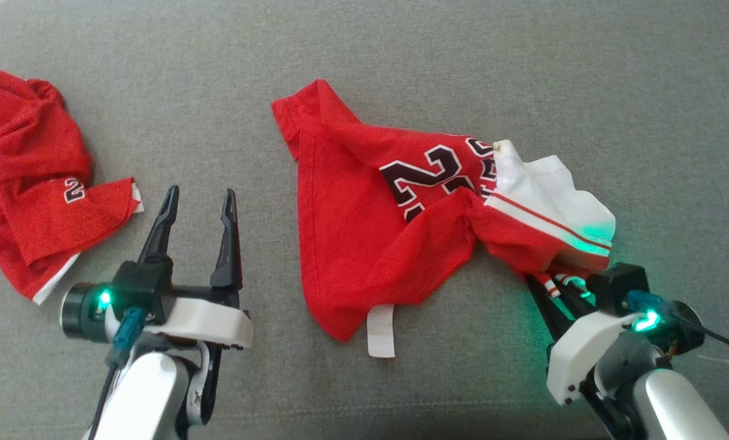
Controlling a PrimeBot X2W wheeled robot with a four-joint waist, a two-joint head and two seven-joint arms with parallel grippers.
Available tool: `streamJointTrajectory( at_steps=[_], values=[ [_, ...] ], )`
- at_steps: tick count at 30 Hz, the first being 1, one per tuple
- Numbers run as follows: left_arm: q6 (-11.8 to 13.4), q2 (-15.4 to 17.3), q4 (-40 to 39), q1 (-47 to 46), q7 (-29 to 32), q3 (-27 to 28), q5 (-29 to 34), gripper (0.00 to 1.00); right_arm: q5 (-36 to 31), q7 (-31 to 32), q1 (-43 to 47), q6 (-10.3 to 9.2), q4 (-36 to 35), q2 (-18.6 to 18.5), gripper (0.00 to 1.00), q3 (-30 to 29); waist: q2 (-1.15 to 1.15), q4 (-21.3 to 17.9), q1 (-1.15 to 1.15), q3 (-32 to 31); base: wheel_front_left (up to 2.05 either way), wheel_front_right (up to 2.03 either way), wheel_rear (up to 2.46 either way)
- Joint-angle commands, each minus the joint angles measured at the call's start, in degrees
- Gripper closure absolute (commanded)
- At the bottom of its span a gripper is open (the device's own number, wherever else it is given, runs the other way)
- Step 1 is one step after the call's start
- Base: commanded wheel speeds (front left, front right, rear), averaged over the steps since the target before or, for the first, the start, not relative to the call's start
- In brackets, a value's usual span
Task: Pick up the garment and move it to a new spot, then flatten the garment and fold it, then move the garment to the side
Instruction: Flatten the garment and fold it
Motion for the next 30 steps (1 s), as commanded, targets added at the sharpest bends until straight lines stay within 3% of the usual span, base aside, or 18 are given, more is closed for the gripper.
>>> streamJointTrajectory(
  at_steps=[1, 8, 17, 23, 30],
  values=[
    [-0.13, 1.15, -1.64, -1.35, -0.59, 1.94, -0.19, 0.00, 0.06, -1.67, 0.22, 0.22, -1.58, 1.43, 0.00, -0.66, 0.00, -0.34, 0.00, -0.36, 0.00, 0.00, 0.00],
    [0.57, 1.79, -1.79, -0.69, -0.48, 1.88, 0.17, 0.00, -0.11, -10.72, 2.33, 0.22, -6.98, 5.68, 0.00, -3.92, 0.00, -0.89, 0.00, -1.84, 0.00, 0.00, 0.00],
    [1.85, 2.78, -3.10, 0.82, -0.48, 2.72, 0.20, 0.00, 1.41, -17.69, 2.58, 0.22, -15.87, 6.71, 0.00, -5.48, 0.00, -1.98, 0.00, -3.91, 0.00, 0.00, 0.00],
    [2.36, 3.35, -4.32, 2.18, -0.05, 2.63, 0.14, 0.00, -1.05, -18.98, 2.01, 0.22, -16.19, 7.34, 0.00, -11.45, 0.00, -2.28, 0.00, -5.62, 0.00, 0.00, 0.00],
    [2.48, 3.88, -4.96, 3.11, 0.65, 2.28, -0.06, 0.00, -1.76, -18.77, 2.47, 0.22, -15.99, 7.99, 0.00, -12.82, 0.00, -2.19, 0.00, -6.48, 0.00, 0.00, 0.00]
  ],
)
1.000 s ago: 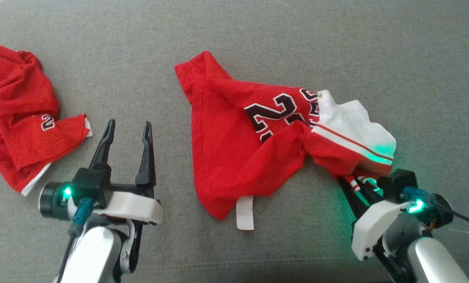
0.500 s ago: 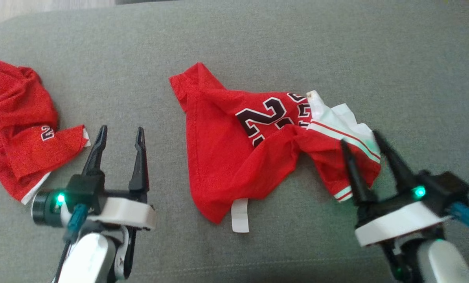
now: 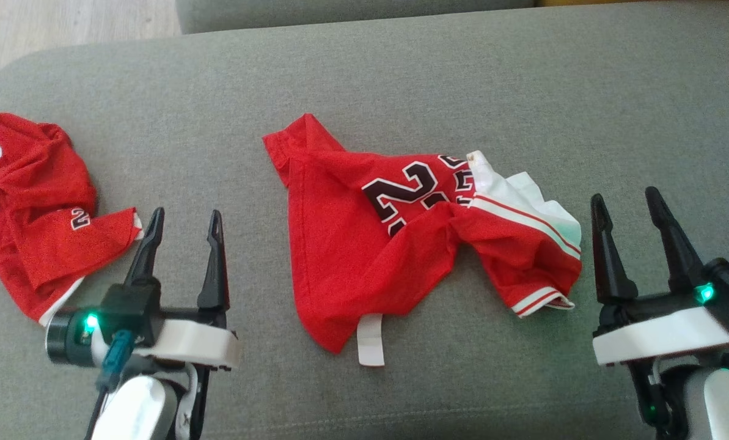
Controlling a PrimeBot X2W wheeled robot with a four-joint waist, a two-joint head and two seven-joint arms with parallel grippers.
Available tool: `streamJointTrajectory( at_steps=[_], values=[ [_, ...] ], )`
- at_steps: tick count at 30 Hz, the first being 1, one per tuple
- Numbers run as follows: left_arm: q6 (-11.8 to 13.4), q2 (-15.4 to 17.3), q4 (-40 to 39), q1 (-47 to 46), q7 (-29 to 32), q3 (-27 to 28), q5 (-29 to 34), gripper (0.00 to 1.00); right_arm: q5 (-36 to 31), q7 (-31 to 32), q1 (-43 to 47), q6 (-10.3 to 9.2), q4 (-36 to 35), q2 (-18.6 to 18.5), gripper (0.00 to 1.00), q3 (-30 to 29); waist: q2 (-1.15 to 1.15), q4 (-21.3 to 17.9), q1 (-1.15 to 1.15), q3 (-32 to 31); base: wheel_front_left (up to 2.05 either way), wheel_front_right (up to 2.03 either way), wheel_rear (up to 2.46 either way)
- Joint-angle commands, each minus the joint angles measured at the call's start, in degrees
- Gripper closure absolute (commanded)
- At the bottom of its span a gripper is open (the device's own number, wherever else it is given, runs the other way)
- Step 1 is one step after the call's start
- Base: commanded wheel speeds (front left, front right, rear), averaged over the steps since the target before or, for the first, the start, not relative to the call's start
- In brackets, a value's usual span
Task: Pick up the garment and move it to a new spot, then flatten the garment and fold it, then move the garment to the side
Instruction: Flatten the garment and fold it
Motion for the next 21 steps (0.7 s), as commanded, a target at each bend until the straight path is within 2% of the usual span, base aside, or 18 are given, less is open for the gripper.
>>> streamJointTrajectory(
  at_steps=[1, 8, 12, 17, 21],
  values=[
    [0.33, 1.53, -1.93, -0.84, 0.12, 1.91, -0.10, 0.00, -0.48, -0.05, -0.98, 0.22, -1.89, -0.07, 0.00, 0.92, 0.00, 0.03, 0.00, -0.10, 0.00, 0.00, 0.00],
    [0.22, 1.61, -2.15, -0.57, 0.40, 1.40, -0.42, 0.00, -0.69, 0.55, -0.70, 0.22, -1.82, 0.25, 0.00, 1.11, 0.00, 0.01, 0.00, -0.28, 0.00, 0.00, 0.00],
    [-3.36, 0.98, -2.06, -0.74, 4.88, -1.76, -2.82, 0.00, -0.59, 1.14, -0.67, 0.22, -1.68, 0.29, 0.00, 1.51, 0.00, 0.25, 0.00, 0.43, 0.00, 0.00, 0.00],
    [-8.20, -0.67, -0.53, -0.34, 15.41, -7.84, -6.48, 0.00, -0.41, 1.65, -0.69, 0.22, -1.64, 0.38, 0.00, 2.14, 0.00, 0.31, 0.00, 1.66, 0.00, 0.00, 0.00],
    [-10.20, -1.61, 0.71, 0.51, 20.49, -10.63, -8.81, 0.00, -0.32, 1.70, -1.06, 0.22, -1.58, 0.48, 0.00, 2.27, 0.00, 0.09, 0.00, 2.73, 0.00, 0.00, 0.00]
  ],
)
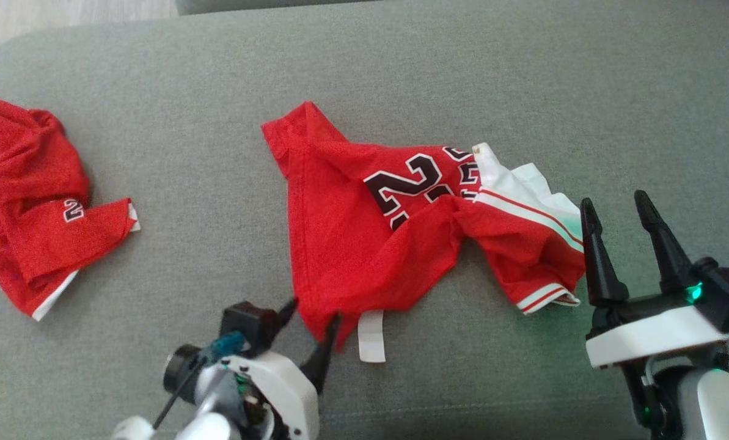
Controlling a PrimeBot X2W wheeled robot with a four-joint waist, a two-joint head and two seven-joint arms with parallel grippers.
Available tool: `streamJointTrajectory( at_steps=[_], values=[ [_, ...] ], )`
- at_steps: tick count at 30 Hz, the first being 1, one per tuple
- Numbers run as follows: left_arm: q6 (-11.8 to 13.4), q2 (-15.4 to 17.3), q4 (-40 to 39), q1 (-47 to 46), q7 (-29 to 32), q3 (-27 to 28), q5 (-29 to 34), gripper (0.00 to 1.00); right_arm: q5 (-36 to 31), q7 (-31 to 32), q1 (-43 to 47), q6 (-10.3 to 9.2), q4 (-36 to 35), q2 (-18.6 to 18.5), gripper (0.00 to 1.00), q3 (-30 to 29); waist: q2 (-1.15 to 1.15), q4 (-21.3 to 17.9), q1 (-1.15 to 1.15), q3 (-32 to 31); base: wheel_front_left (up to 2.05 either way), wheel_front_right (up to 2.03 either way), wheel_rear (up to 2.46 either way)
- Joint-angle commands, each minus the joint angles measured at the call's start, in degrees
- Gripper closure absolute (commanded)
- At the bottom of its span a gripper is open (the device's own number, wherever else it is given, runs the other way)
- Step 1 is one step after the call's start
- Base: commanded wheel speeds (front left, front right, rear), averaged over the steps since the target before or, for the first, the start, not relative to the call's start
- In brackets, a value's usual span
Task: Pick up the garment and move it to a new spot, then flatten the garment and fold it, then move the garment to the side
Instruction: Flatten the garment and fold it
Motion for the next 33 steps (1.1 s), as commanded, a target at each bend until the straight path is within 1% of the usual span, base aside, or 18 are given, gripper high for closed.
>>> streamJointTrajectory(
  at_steps=[1, 5, 8, 16, 17, 18, 19, 22, 28, 31, 33],
  values=[
    [-0.22, 0.41, -1.09, -0.68, 0.64, 1.52, -0.36, 0.00, 0.13, 0.07, -1.22, 0.22, -1.80, 0.08, 0.00, 1.50, 0.00, -0.17, 0.00, 0.57, 0.00, 0.00, 0.00],
    [-0.89, -0.26, 1.26, -0.71, 2.79, -0.02, -0.99, 0.00, 0.22, 0.16, -1.82, 0.22, -1.78, 0.13, 0.00, 1.65, 0.00, -0.52, 0.00, 1.79, 0.00, 0.00, 0.00],
    [-0.91, -0.62, 2.70, -1.06, 3.00, -0.42, -0.92, 0.00, 0.24, 0.16, -2.14, 0.22, -1.80, 0.14, 0.00, 1.67, 0.00, -0.75, 0.00, 2.41, 0.00, 0.00, 0.00],
    [-1.56, -2.85, 7.30, -3.80, 0.18, -0.31, -1.41, 0.00, -0.03, 0.56, -3.03, 0.22, -1.96, -0.27, 0.00, 0.28, 0.00, -1.48, 0.00, 4.35, 0.00, 0.00, 0.00],
    [-1.93, -2.97, 7.81, -4.00, 0.18, -0.38, -1.70, 0.13, 0.07, 0.67, -3.11, 0.22, -1.95, -0.39, 0.00, 0.10, 0.00, -1.53, 0.00, 4.47, 0.00, 0.00, 0.00],
    [-2.15, -3.01, 8.22, -4.19, 0.04, -0.40, -1.82, 0.87, 0.14, 0.82, -3.26, 0.22, -1.89, -0.62, 0.00, -0.10, 0.00, -1.58, 0.00, 4.58, 0.00, 0.00, 0.00],
    [-2.27, -2.91, 8.64, -4.33, 0.06, -0.48, -1.81, 1.00, 0.27, 1.05, -3.53, 0.22, -1.72, -0.98, 0.00, -0.17, 0.00, -1.65, 0.00, 4.69, 0.00, 0.00, 0.00],
    [-2.33, -2.77, 9.38, -4.66, -0.21, -0.43, -1.86, 1.00, 0.94, 2.45, -5.21, 0.22, 0.09, -3.20, 0.00, -0.02, 0.00, -1.72, 0.00, 5.10, 0.00, 0.00, 0.00],
    [-2.79, -2.67, 9.61, -6.49, -0.68, -0.54, -1.60, 1.00, 4.41, 6.17, -11.21, 0.22, 7.74, -9.55, 0.00, 1.39, 0.00, 0.02, 0.00, 7.49, 0.00, 0.00, 0.00],
    [-2.70, -2.63, 9.59, -7.70, -1.21, -0.33, -1.29, 1.00, 6.57, 8.55, -15.12, 0.22, 11.72, -12.79, 0.00, 3.88, 0.00, 0.96, 0.00, 9.06, 0.00, 0.00, 0.00],
    [-2.70, -2.64, 9.74, -8.35, -1.61, -0.26, -1.13, 1.00, 8.02, 10.44, -17.95, 0.22, 14.43, -15.02, 0.00, 6.72, 0.00, 1.38, 0.00, 9.74, 0.00, 0.00, 0.00]
  ],
)
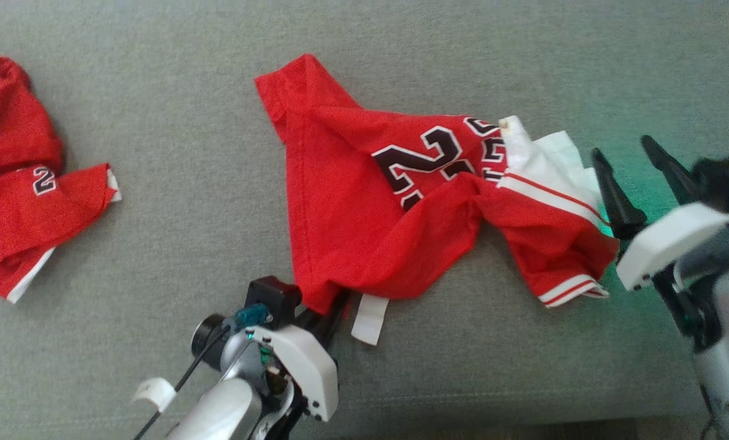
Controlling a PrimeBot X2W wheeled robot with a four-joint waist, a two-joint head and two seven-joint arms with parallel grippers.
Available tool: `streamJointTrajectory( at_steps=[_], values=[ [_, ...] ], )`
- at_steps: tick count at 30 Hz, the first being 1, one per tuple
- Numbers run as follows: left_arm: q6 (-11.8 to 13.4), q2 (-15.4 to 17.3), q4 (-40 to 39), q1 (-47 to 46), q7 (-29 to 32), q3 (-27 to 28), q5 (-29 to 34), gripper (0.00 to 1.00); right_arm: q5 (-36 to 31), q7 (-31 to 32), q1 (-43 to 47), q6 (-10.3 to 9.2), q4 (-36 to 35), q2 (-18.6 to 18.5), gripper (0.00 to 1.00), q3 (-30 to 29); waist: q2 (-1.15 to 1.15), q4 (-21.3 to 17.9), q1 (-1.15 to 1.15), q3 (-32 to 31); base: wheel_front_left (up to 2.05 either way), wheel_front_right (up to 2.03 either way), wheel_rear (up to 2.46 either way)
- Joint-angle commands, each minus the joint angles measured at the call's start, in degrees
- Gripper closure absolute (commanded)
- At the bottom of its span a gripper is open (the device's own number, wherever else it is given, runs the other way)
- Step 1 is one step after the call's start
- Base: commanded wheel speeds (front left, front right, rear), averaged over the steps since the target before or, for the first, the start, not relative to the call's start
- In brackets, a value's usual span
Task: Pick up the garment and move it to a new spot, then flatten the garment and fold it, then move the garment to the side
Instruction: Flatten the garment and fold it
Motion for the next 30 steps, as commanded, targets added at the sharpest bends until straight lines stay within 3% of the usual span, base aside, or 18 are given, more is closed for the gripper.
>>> streamJointTrajectory(
  at_steps=[1, 9, 10, 12, 18, 21, 25, 30],
  values=[
    [0.78, 0.78, 0.55, -1.86, -0.01, 1.96, 0.61, 1.00, 1.17, 1.24, -2.63, 0.22, -0.05, -2.33, 0.00, 2.96, 0.00, 0.91, 0.00, 0.96, 0.00, 0.00, 0.00],
    [0.68, 0.28, 1.90, -3.52, -1.70, 1.82, 0.90, 1.00, 7.84, 8.77, -10.60, 0.22, 10.91, -7.08, 0.00, 14.30, 0.00, 2.28, 0.00, 1.65, 0.00, 0.00, 0.00],
    [0.65, 0.25, 2.05, -3.64, -1.88, 1.78, 0.92, 1.00, 8.66, 9.65, -11.12, 0.22, 11.87, -7.47, 0.04, 15.35, 0.00, 2.47, 0.00, 1.60, 0.00, 0.00, 0.00],
    [0.74, 0.30, 2.31, -3.72, -2.48, 1.90, 0.91, 1.00, 10.91, 10.71, -11.75, 0.22, 13.19, -7.87, 1.00, 16.91, 0.00, 2.71, 0.00, 1.36, 0.00, 0.00, 0.00],
    [1.89, 0.79, 1.73, -3.46, -4.87, 3.27, 0.78, 1.00, 14.26, 7.88, -11.80, 0.22, 14.32, -8.73, 1.00, 16.64, 0.00, 2.84, 0.00, 0.22, 0.00, 0.00, 0.00],
    [3.36, 1.66, -0.45, -3.11, -6.46, 5.00, 0.71, 1.00, 13.93, 1.50, -10.87, 0.22, 13.26, -8.42, 1.00, 12.29, 0.00, 2.77, 0.00, -1.29, 0.00, 0.00, 0.00],
    [5.90, 3.80, -6.13, -2.69, -7.71, 8.10, 0.79, 1.00, 11.14, -5.93, -8.20, 0.22, 8.56, -7.47, 1.00, 6.07, 0.00, 2.19, 0.00, -3.90, 0.00, 0.00, 0.00],
    [8.38, 7.61, -16.05, -3.08, -8.36, 12.31, 1.53, 1.00, 6.73, -10.05, -4.87, 0.22, -1.64, -5.88, 1.00, -1.14, 0.00, 0.81, 0.00, -6.98, 0.00, 0.00, 0.00]
  ],
)
